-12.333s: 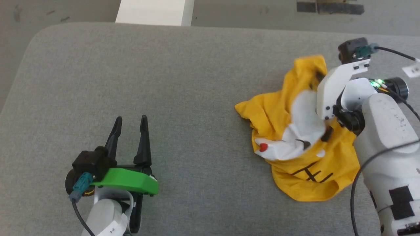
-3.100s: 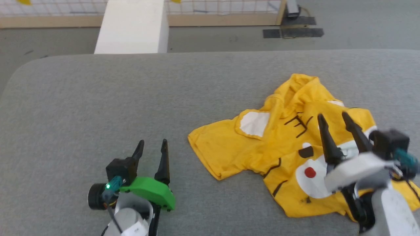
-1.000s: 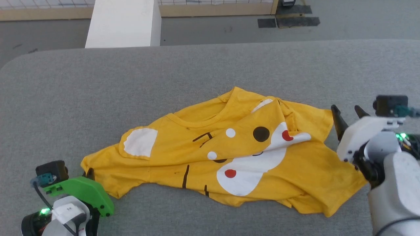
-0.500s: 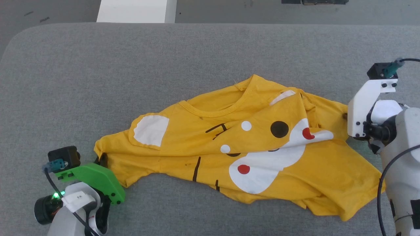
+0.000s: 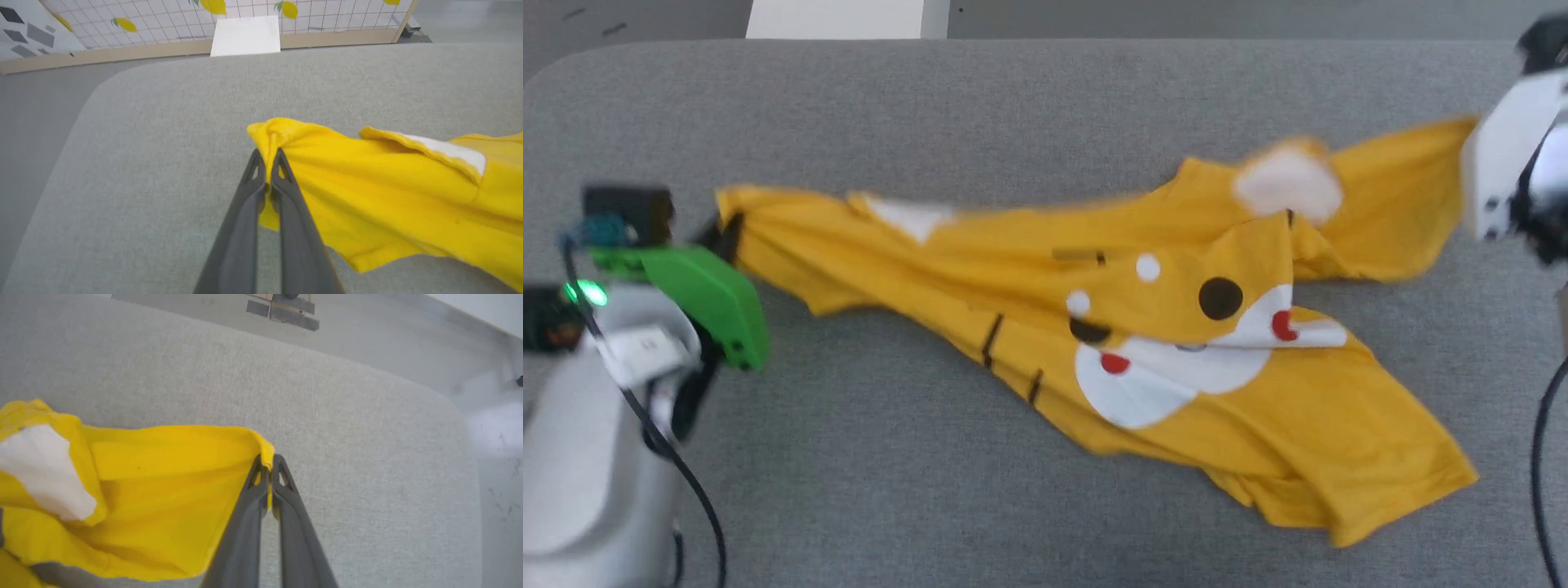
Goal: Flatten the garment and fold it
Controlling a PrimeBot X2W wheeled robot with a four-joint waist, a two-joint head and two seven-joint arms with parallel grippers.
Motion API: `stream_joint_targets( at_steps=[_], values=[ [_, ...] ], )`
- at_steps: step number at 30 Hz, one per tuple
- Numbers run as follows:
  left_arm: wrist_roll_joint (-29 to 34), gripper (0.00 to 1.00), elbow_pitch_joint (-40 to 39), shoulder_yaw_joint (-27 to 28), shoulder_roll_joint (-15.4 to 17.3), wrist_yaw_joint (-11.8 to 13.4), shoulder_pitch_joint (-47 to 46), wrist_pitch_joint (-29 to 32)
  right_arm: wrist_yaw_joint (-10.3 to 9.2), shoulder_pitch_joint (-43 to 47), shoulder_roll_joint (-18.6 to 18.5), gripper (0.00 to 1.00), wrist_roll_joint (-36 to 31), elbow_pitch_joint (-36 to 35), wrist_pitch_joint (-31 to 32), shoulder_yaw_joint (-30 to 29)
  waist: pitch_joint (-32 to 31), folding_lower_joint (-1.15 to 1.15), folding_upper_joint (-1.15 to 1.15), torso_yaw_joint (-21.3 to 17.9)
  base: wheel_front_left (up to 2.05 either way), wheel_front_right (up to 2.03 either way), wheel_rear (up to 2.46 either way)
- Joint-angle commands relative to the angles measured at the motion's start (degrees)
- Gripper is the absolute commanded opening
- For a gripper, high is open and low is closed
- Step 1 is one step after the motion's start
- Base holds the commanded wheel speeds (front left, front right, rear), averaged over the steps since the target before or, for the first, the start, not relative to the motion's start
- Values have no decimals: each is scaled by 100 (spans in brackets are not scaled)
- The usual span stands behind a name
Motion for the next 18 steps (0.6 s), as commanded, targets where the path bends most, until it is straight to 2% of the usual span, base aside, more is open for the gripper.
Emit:
stream_joint_targets(
  at_steps=[1, 2, 8, 15, 18],
  values=[
    [110, 0, -12, 8, 164, -81, -385, 5, -9, -305, -81, 0, -5, -102, -155, 31, 107, 0, 0, -60, 0, 0, 0],
    [154, 0, 52, 34, 328, -233, -1124, -120, -9, -878, -190, 0, -25, -213, -458, 74, 266, 0, 0, -163, 0, 0, 0],
    [274, 0, 368, 164, 411, -189, -2619, -502, -9, -2152, -269, 0, -313, -325, -1099, 151, 727, 0, 0, -338, 0, 0, 0],
    [556, 0, 727, 419, 541, 124, -4434, -1296, -9, -3628, -182, 0, -769, -443, -2170, -71, 1293, 0, 0, -521, 0, 0, 0],
    [684, 0, 856, 523, 578, 298, -5079, -1764, -9, -4132, -9, 0, -910, -392, -2657, -347, 1416, 0, 0, -586, 0, 0, 0]
  ],
)
